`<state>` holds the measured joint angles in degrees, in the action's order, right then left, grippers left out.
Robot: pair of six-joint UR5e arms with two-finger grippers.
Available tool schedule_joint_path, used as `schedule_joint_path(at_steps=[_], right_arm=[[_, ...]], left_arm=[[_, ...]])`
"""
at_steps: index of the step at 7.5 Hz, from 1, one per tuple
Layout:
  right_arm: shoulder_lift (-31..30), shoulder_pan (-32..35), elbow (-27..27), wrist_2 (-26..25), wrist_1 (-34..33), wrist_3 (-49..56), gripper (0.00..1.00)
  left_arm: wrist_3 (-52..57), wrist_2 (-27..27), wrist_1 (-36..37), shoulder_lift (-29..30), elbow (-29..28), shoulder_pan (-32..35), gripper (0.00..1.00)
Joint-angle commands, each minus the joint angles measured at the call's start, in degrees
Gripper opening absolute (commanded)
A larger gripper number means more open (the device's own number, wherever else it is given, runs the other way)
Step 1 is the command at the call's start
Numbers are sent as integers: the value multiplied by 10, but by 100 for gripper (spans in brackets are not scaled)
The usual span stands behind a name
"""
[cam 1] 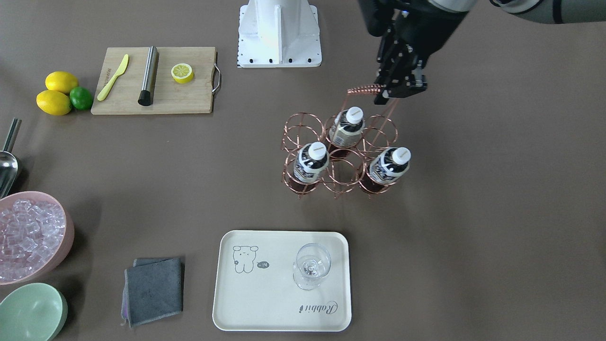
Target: Take tea from basket to plate
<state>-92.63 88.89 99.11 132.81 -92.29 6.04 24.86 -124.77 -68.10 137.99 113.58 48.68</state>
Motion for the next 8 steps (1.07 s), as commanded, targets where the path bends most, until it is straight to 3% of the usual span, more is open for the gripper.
schedule_joint_path(at_steps=[1, 4, 5, 6, 8], right_arm=[[76, -39, 28, -1, 23, -11, 100], [183, -103, 46, 5, 23, -21, 100], [205, -114, 43, 31, 37, -47, 100], [215, -138, 37, 36, 119, -93, 100], [208, -207, 12, -22, 378, -296, 100]], left_arm=[[-50, 57, -1, 40, -3, -87, 0], [-61, 58, -2, 41, -8, -92, 0], [-61, 58, -2, 41, -12, -92, 0], [-61, 58, -2, 41, -17, -92, 0], [-61, 58, -2, 40, -24, -92, 0]])
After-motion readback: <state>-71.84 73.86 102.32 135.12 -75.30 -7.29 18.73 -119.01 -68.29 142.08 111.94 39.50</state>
